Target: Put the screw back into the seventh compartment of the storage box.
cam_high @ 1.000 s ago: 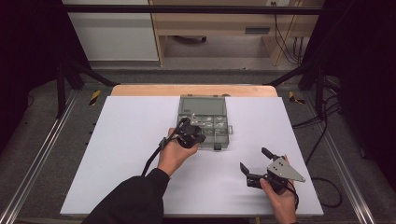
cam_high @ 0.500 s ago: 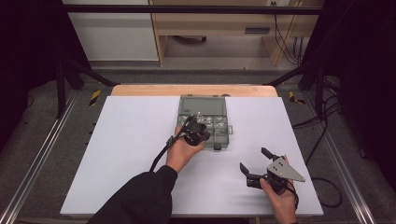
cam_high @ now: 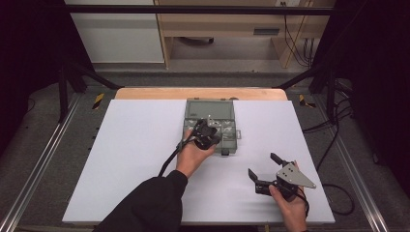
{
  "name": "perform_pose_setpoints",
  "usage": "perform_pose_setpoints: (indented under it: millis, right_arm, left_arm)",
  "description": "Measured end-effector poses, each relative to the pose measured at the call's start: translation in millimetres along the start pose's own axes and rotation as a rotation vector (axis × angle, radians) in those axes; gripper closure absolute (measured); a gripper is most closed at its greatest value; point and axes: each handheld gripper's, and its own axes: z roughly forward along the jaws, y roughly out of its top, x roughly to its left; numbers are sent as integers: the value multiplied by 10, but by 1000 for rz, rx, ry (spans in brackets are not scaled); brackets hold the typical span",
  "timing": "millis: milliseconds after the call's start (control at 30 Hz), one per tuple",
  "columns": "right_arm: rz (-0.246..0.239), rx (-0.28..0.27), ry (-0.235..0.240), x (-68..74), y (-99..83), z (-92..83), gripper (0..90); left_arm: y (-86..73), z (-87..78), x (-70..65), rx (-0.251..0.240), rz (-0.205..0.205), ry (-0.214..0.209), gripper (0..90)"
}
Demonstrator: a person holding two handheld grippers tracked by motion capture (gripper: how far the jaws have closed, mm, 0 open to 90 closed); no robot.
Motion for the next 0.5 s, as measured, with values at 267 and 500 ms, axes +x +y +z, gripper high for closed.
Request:
perform_pose_setpoints:
  millis: [267, 500]
  right_arm:
    - [-1, 3, -3, 1, -1, 2, 39]
    - [-12, 4, -1, 5, -1, 5, 38]
  left_arm:
    - [21, -191, -4, -50, 28, 34, 610]
    - [-114, -583, -6, -26, 59, 35, 368]
